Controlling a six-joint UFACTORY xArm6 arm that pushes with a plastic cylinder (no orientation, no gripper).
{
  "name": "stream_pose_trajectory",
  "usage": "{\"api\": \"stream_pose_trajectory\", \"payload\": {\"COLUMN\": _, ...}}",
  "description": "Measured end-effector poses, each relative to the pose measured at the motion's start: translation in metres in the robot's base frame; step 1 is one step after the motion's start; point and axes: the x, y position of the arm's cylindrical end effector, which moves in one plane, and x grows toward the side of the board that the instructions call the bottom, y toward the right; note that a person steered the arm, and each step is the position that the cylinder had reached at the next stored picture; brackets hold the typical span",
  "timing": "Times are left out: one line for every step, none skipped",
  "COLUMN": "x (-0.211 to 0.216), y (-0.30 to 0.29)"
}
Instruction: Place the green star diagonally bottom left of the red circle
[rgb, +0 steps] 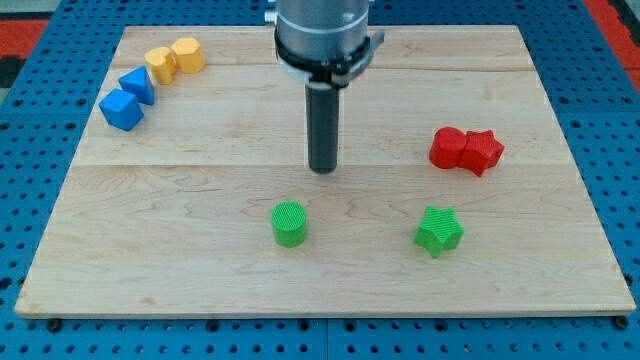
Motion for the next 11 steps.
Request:
{"api": "stream_pose_trajectory", "payload": {"x": 0.054, "y": -0.015}}
{"api": "stream_pose_trajectory", "payload": {"x": 0.135, "y": -0.003}}
{"api": "stream_pose_trajectory", "payload": {"x": 0.153, "y": 0.024}}
{"api": "stream_pose_trajectory", "payload": {"x": 0.148, "y": 0.103}}
{"api": "stream_pose_trajectory", "payload": {"x": 0.131, "y": 0.152}}
{"api": "stream_pose_trajectory", "payload": {"x": 0.098, "y": 0.142}}
{"api": "stream_pose_trajectory", "payload": {"x": 0.07, "y": 0.129}}
{"api": "stream_pose_trajectory", "payload": {"x": 0.08, "y": 0.114}}
{"api": "stream_pose_trajectory", "payload": {"x": 0.078, "y": 0.08}}
{"api": "stream_pose_trajectory", "payload": {"x": 0.075, "y": 0.068}}
{"api": "stream_pose_trajectory", "payload": {"x": 0.062, "y": 0.101}}
